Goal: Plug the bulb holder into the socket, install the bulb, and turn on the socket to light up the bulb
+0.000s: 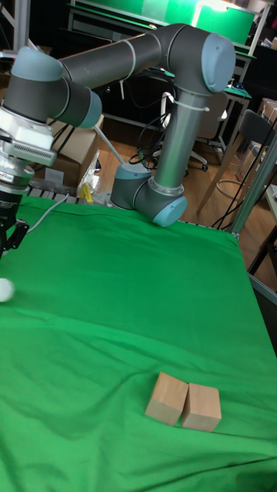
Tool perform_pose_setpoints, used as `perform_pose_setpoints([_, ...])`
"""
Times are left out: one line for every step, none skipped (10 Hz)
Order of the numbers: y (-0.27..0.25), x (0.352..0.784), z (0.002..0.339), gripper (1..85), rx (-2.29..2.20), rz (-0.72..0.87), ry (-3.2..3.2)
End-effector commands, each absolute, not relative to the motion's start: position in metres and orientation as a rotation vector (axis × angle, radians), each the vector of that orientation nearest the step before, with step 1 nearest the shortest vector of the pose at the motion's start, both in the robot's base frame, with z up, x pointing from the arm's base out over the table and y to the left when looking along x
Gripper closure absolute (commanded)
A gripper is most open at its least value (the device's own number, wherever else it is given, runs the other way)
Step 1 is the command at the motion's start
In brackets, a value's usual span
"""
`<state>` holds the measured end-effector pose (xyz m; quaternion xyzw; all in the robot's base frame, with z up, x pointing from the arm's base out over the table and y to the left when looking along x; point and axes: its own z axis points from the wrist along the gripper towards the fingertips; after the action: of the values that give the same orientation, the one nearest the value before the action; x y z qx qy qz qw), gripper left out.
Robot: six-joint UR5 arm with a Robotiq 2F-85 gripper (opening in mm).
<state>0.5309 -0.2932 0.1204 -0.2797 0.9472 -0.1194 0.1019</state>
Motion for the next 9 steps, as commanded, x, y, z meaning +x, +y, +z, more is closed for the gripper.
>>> perform_pose_setpoints([-0.286, 0.526, 0.131, 29.3, -0.860, -0.319, 2.826])
perform_pose_setpoints([-0.281, 0.526, 0.136, 29.3, -0.876, -0.322, 2.834])
perform_pose_setpoints([-0.278, 0.528, 0.138, 29.3, -0.884, -0.325, 2.837])
perform_pose_setpoints([-0.273, 0.528, 0.139, 29.3, -0.911, -0.322, 2.846])
perform_pose_setpoints([-0.265, 0.529, 0.138, 30.0, -0.969, -0.313, 2.856])
perform_pose_setpoints([-0.251, 0.518, 0.132, 30.7, -1.031, -0.272, 2.901])
perform_pose_setpoints([-0.238, 0.516, 0.128, 30.7, -1.113, -0.252, 2.912])
perform_pose_setpoints([-0.228, 0.508, 0.123, 30.7, -1.236, -0.240, 2.933])
perform_pose_setpoints([-0.223, 0.510, 0.118, 30.7, -1.347, -0.278, 2.924])
